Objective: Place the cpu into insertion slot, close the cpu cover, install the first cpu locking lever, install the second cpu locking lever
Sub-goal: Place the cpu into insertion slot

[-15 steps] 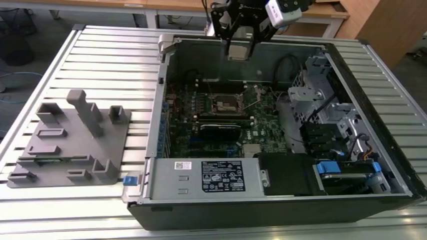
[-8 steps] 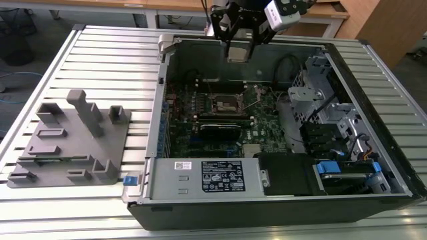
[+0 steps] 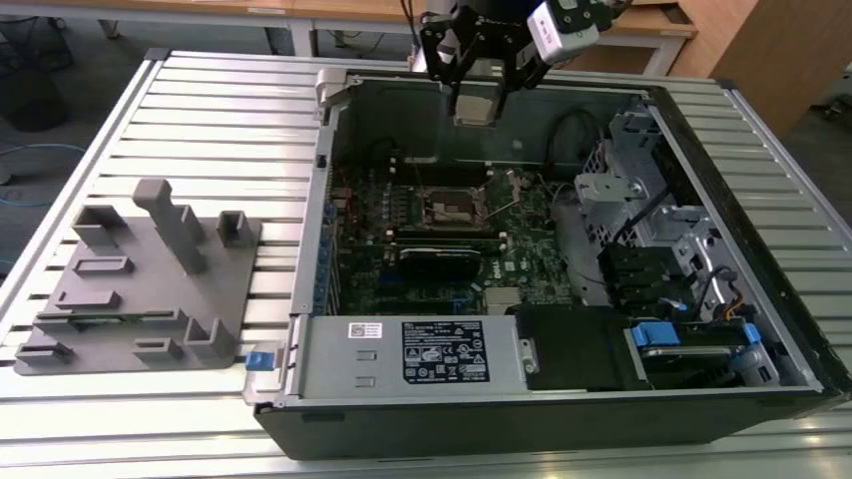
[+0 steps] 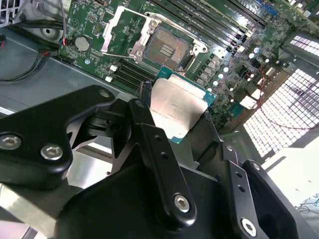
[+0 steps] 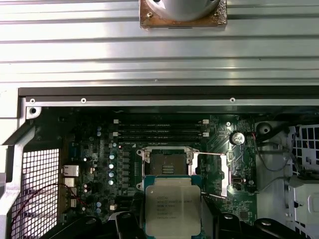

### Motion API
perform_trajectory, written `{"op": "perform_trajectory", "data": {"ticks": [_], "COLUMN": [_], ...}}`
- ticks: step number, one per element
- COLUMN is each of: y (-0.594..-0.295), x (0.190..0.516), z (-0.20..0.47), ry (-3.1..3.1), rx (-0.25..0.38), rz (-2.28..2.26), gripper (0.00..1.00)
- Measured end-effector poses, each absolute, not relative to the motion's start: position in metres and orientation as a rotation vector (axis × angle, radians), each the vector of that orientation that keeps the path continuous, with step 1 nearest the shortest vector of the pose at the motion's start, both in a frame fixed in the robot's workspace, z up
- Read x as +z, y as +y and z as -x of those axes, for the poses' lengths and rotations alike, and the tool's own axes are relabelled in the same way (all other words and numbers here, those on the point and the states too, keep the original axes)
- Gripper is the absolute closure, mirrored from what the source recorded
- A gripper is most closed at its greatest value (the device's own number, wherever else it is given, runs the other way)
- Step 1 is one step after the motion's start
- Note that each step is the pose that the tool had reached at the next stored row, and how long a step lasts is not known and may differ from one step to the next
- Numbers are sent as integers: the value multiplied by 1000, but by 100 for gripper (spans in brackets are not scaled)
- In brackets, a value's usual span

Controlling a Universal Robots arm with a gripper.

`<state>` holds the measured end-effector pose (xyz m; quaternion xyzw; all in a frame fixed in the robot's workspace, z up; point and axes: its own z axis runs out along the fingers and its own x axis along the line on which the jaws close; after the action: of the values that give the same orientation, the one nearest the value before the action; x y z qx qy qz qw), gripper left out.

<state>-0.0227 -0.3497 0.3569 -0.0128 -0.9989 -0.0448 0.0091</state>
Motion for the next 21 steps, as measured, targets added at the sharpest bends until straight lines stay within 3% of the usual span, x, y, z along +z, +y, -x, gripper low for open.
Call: {"op": "perform_trajectory", "data": {"ticks": [21], "y": [-350], "x": [349], "z": [23], "ry": [-3120], "rx": [-140], "rz": [40], "gripper": [46]}}
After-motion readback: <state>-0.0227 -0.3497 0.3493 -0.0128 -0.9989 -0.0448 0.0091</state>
